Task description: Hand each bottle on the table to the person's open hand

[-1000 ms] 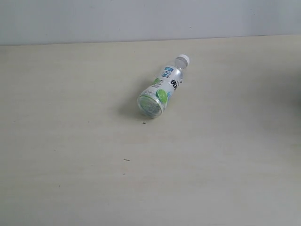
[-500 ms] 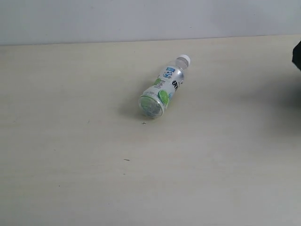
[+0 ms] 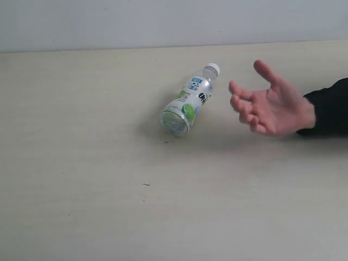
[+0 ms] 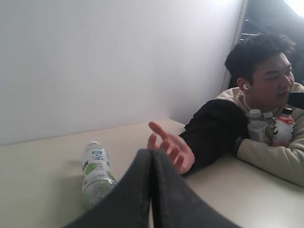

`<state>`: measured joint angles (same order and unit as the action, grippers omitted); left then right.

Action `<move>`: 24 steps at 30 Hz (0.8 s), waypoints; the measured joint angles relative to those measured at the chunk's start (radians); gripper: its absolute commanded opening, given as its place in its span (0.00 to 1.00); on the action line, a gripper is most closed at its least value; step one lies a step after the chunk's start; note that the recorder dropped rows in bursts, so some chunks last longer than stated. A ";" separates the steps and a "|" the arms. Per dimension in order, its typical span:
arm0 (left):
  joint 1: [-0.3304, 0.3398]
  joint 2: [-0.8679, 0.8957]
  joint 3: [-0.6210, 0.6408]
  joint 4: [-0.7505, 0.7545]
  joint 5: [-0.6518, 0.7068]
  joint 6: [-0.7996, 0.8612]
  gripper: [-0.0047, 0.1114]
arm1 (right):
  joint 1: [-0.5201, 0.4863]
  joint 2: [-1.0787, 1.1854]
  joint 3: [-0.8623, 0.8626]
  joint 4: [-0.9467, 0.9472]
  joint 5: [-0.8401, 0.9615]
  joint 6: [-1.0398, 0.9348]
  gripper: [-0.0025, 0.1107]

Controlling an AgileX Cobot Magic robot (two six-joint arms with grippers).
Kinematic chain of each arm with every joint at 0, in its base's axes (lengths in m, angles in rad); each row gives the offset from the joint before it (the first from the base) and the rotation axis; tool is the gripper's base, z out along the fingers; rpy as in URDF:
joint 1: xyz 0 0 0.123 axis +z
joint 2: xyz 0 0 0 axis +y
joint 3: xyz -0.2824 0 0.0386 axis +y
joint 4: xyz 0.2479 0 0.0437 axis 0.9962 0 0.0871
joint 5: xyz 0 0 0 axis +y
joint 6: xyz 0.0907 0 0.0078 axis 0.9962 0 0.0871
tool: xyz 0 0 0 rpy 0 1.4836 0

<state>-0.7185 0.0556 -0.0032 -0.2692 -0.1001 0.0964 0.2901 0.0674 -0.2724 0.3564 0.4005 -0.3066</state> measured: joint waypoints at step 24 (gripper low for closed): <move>0.000 0.000 0.000 0.000 0.000 0.000 0.04 | 0.000 1.132 -0.768 -0.135 0.308 0.385 0.20</move>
<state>-0.7185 0.0556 -0.0032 -0.2692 -0.1001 0.0964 0.2901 1.1993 -1.0405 0.2211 0.7090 0.0785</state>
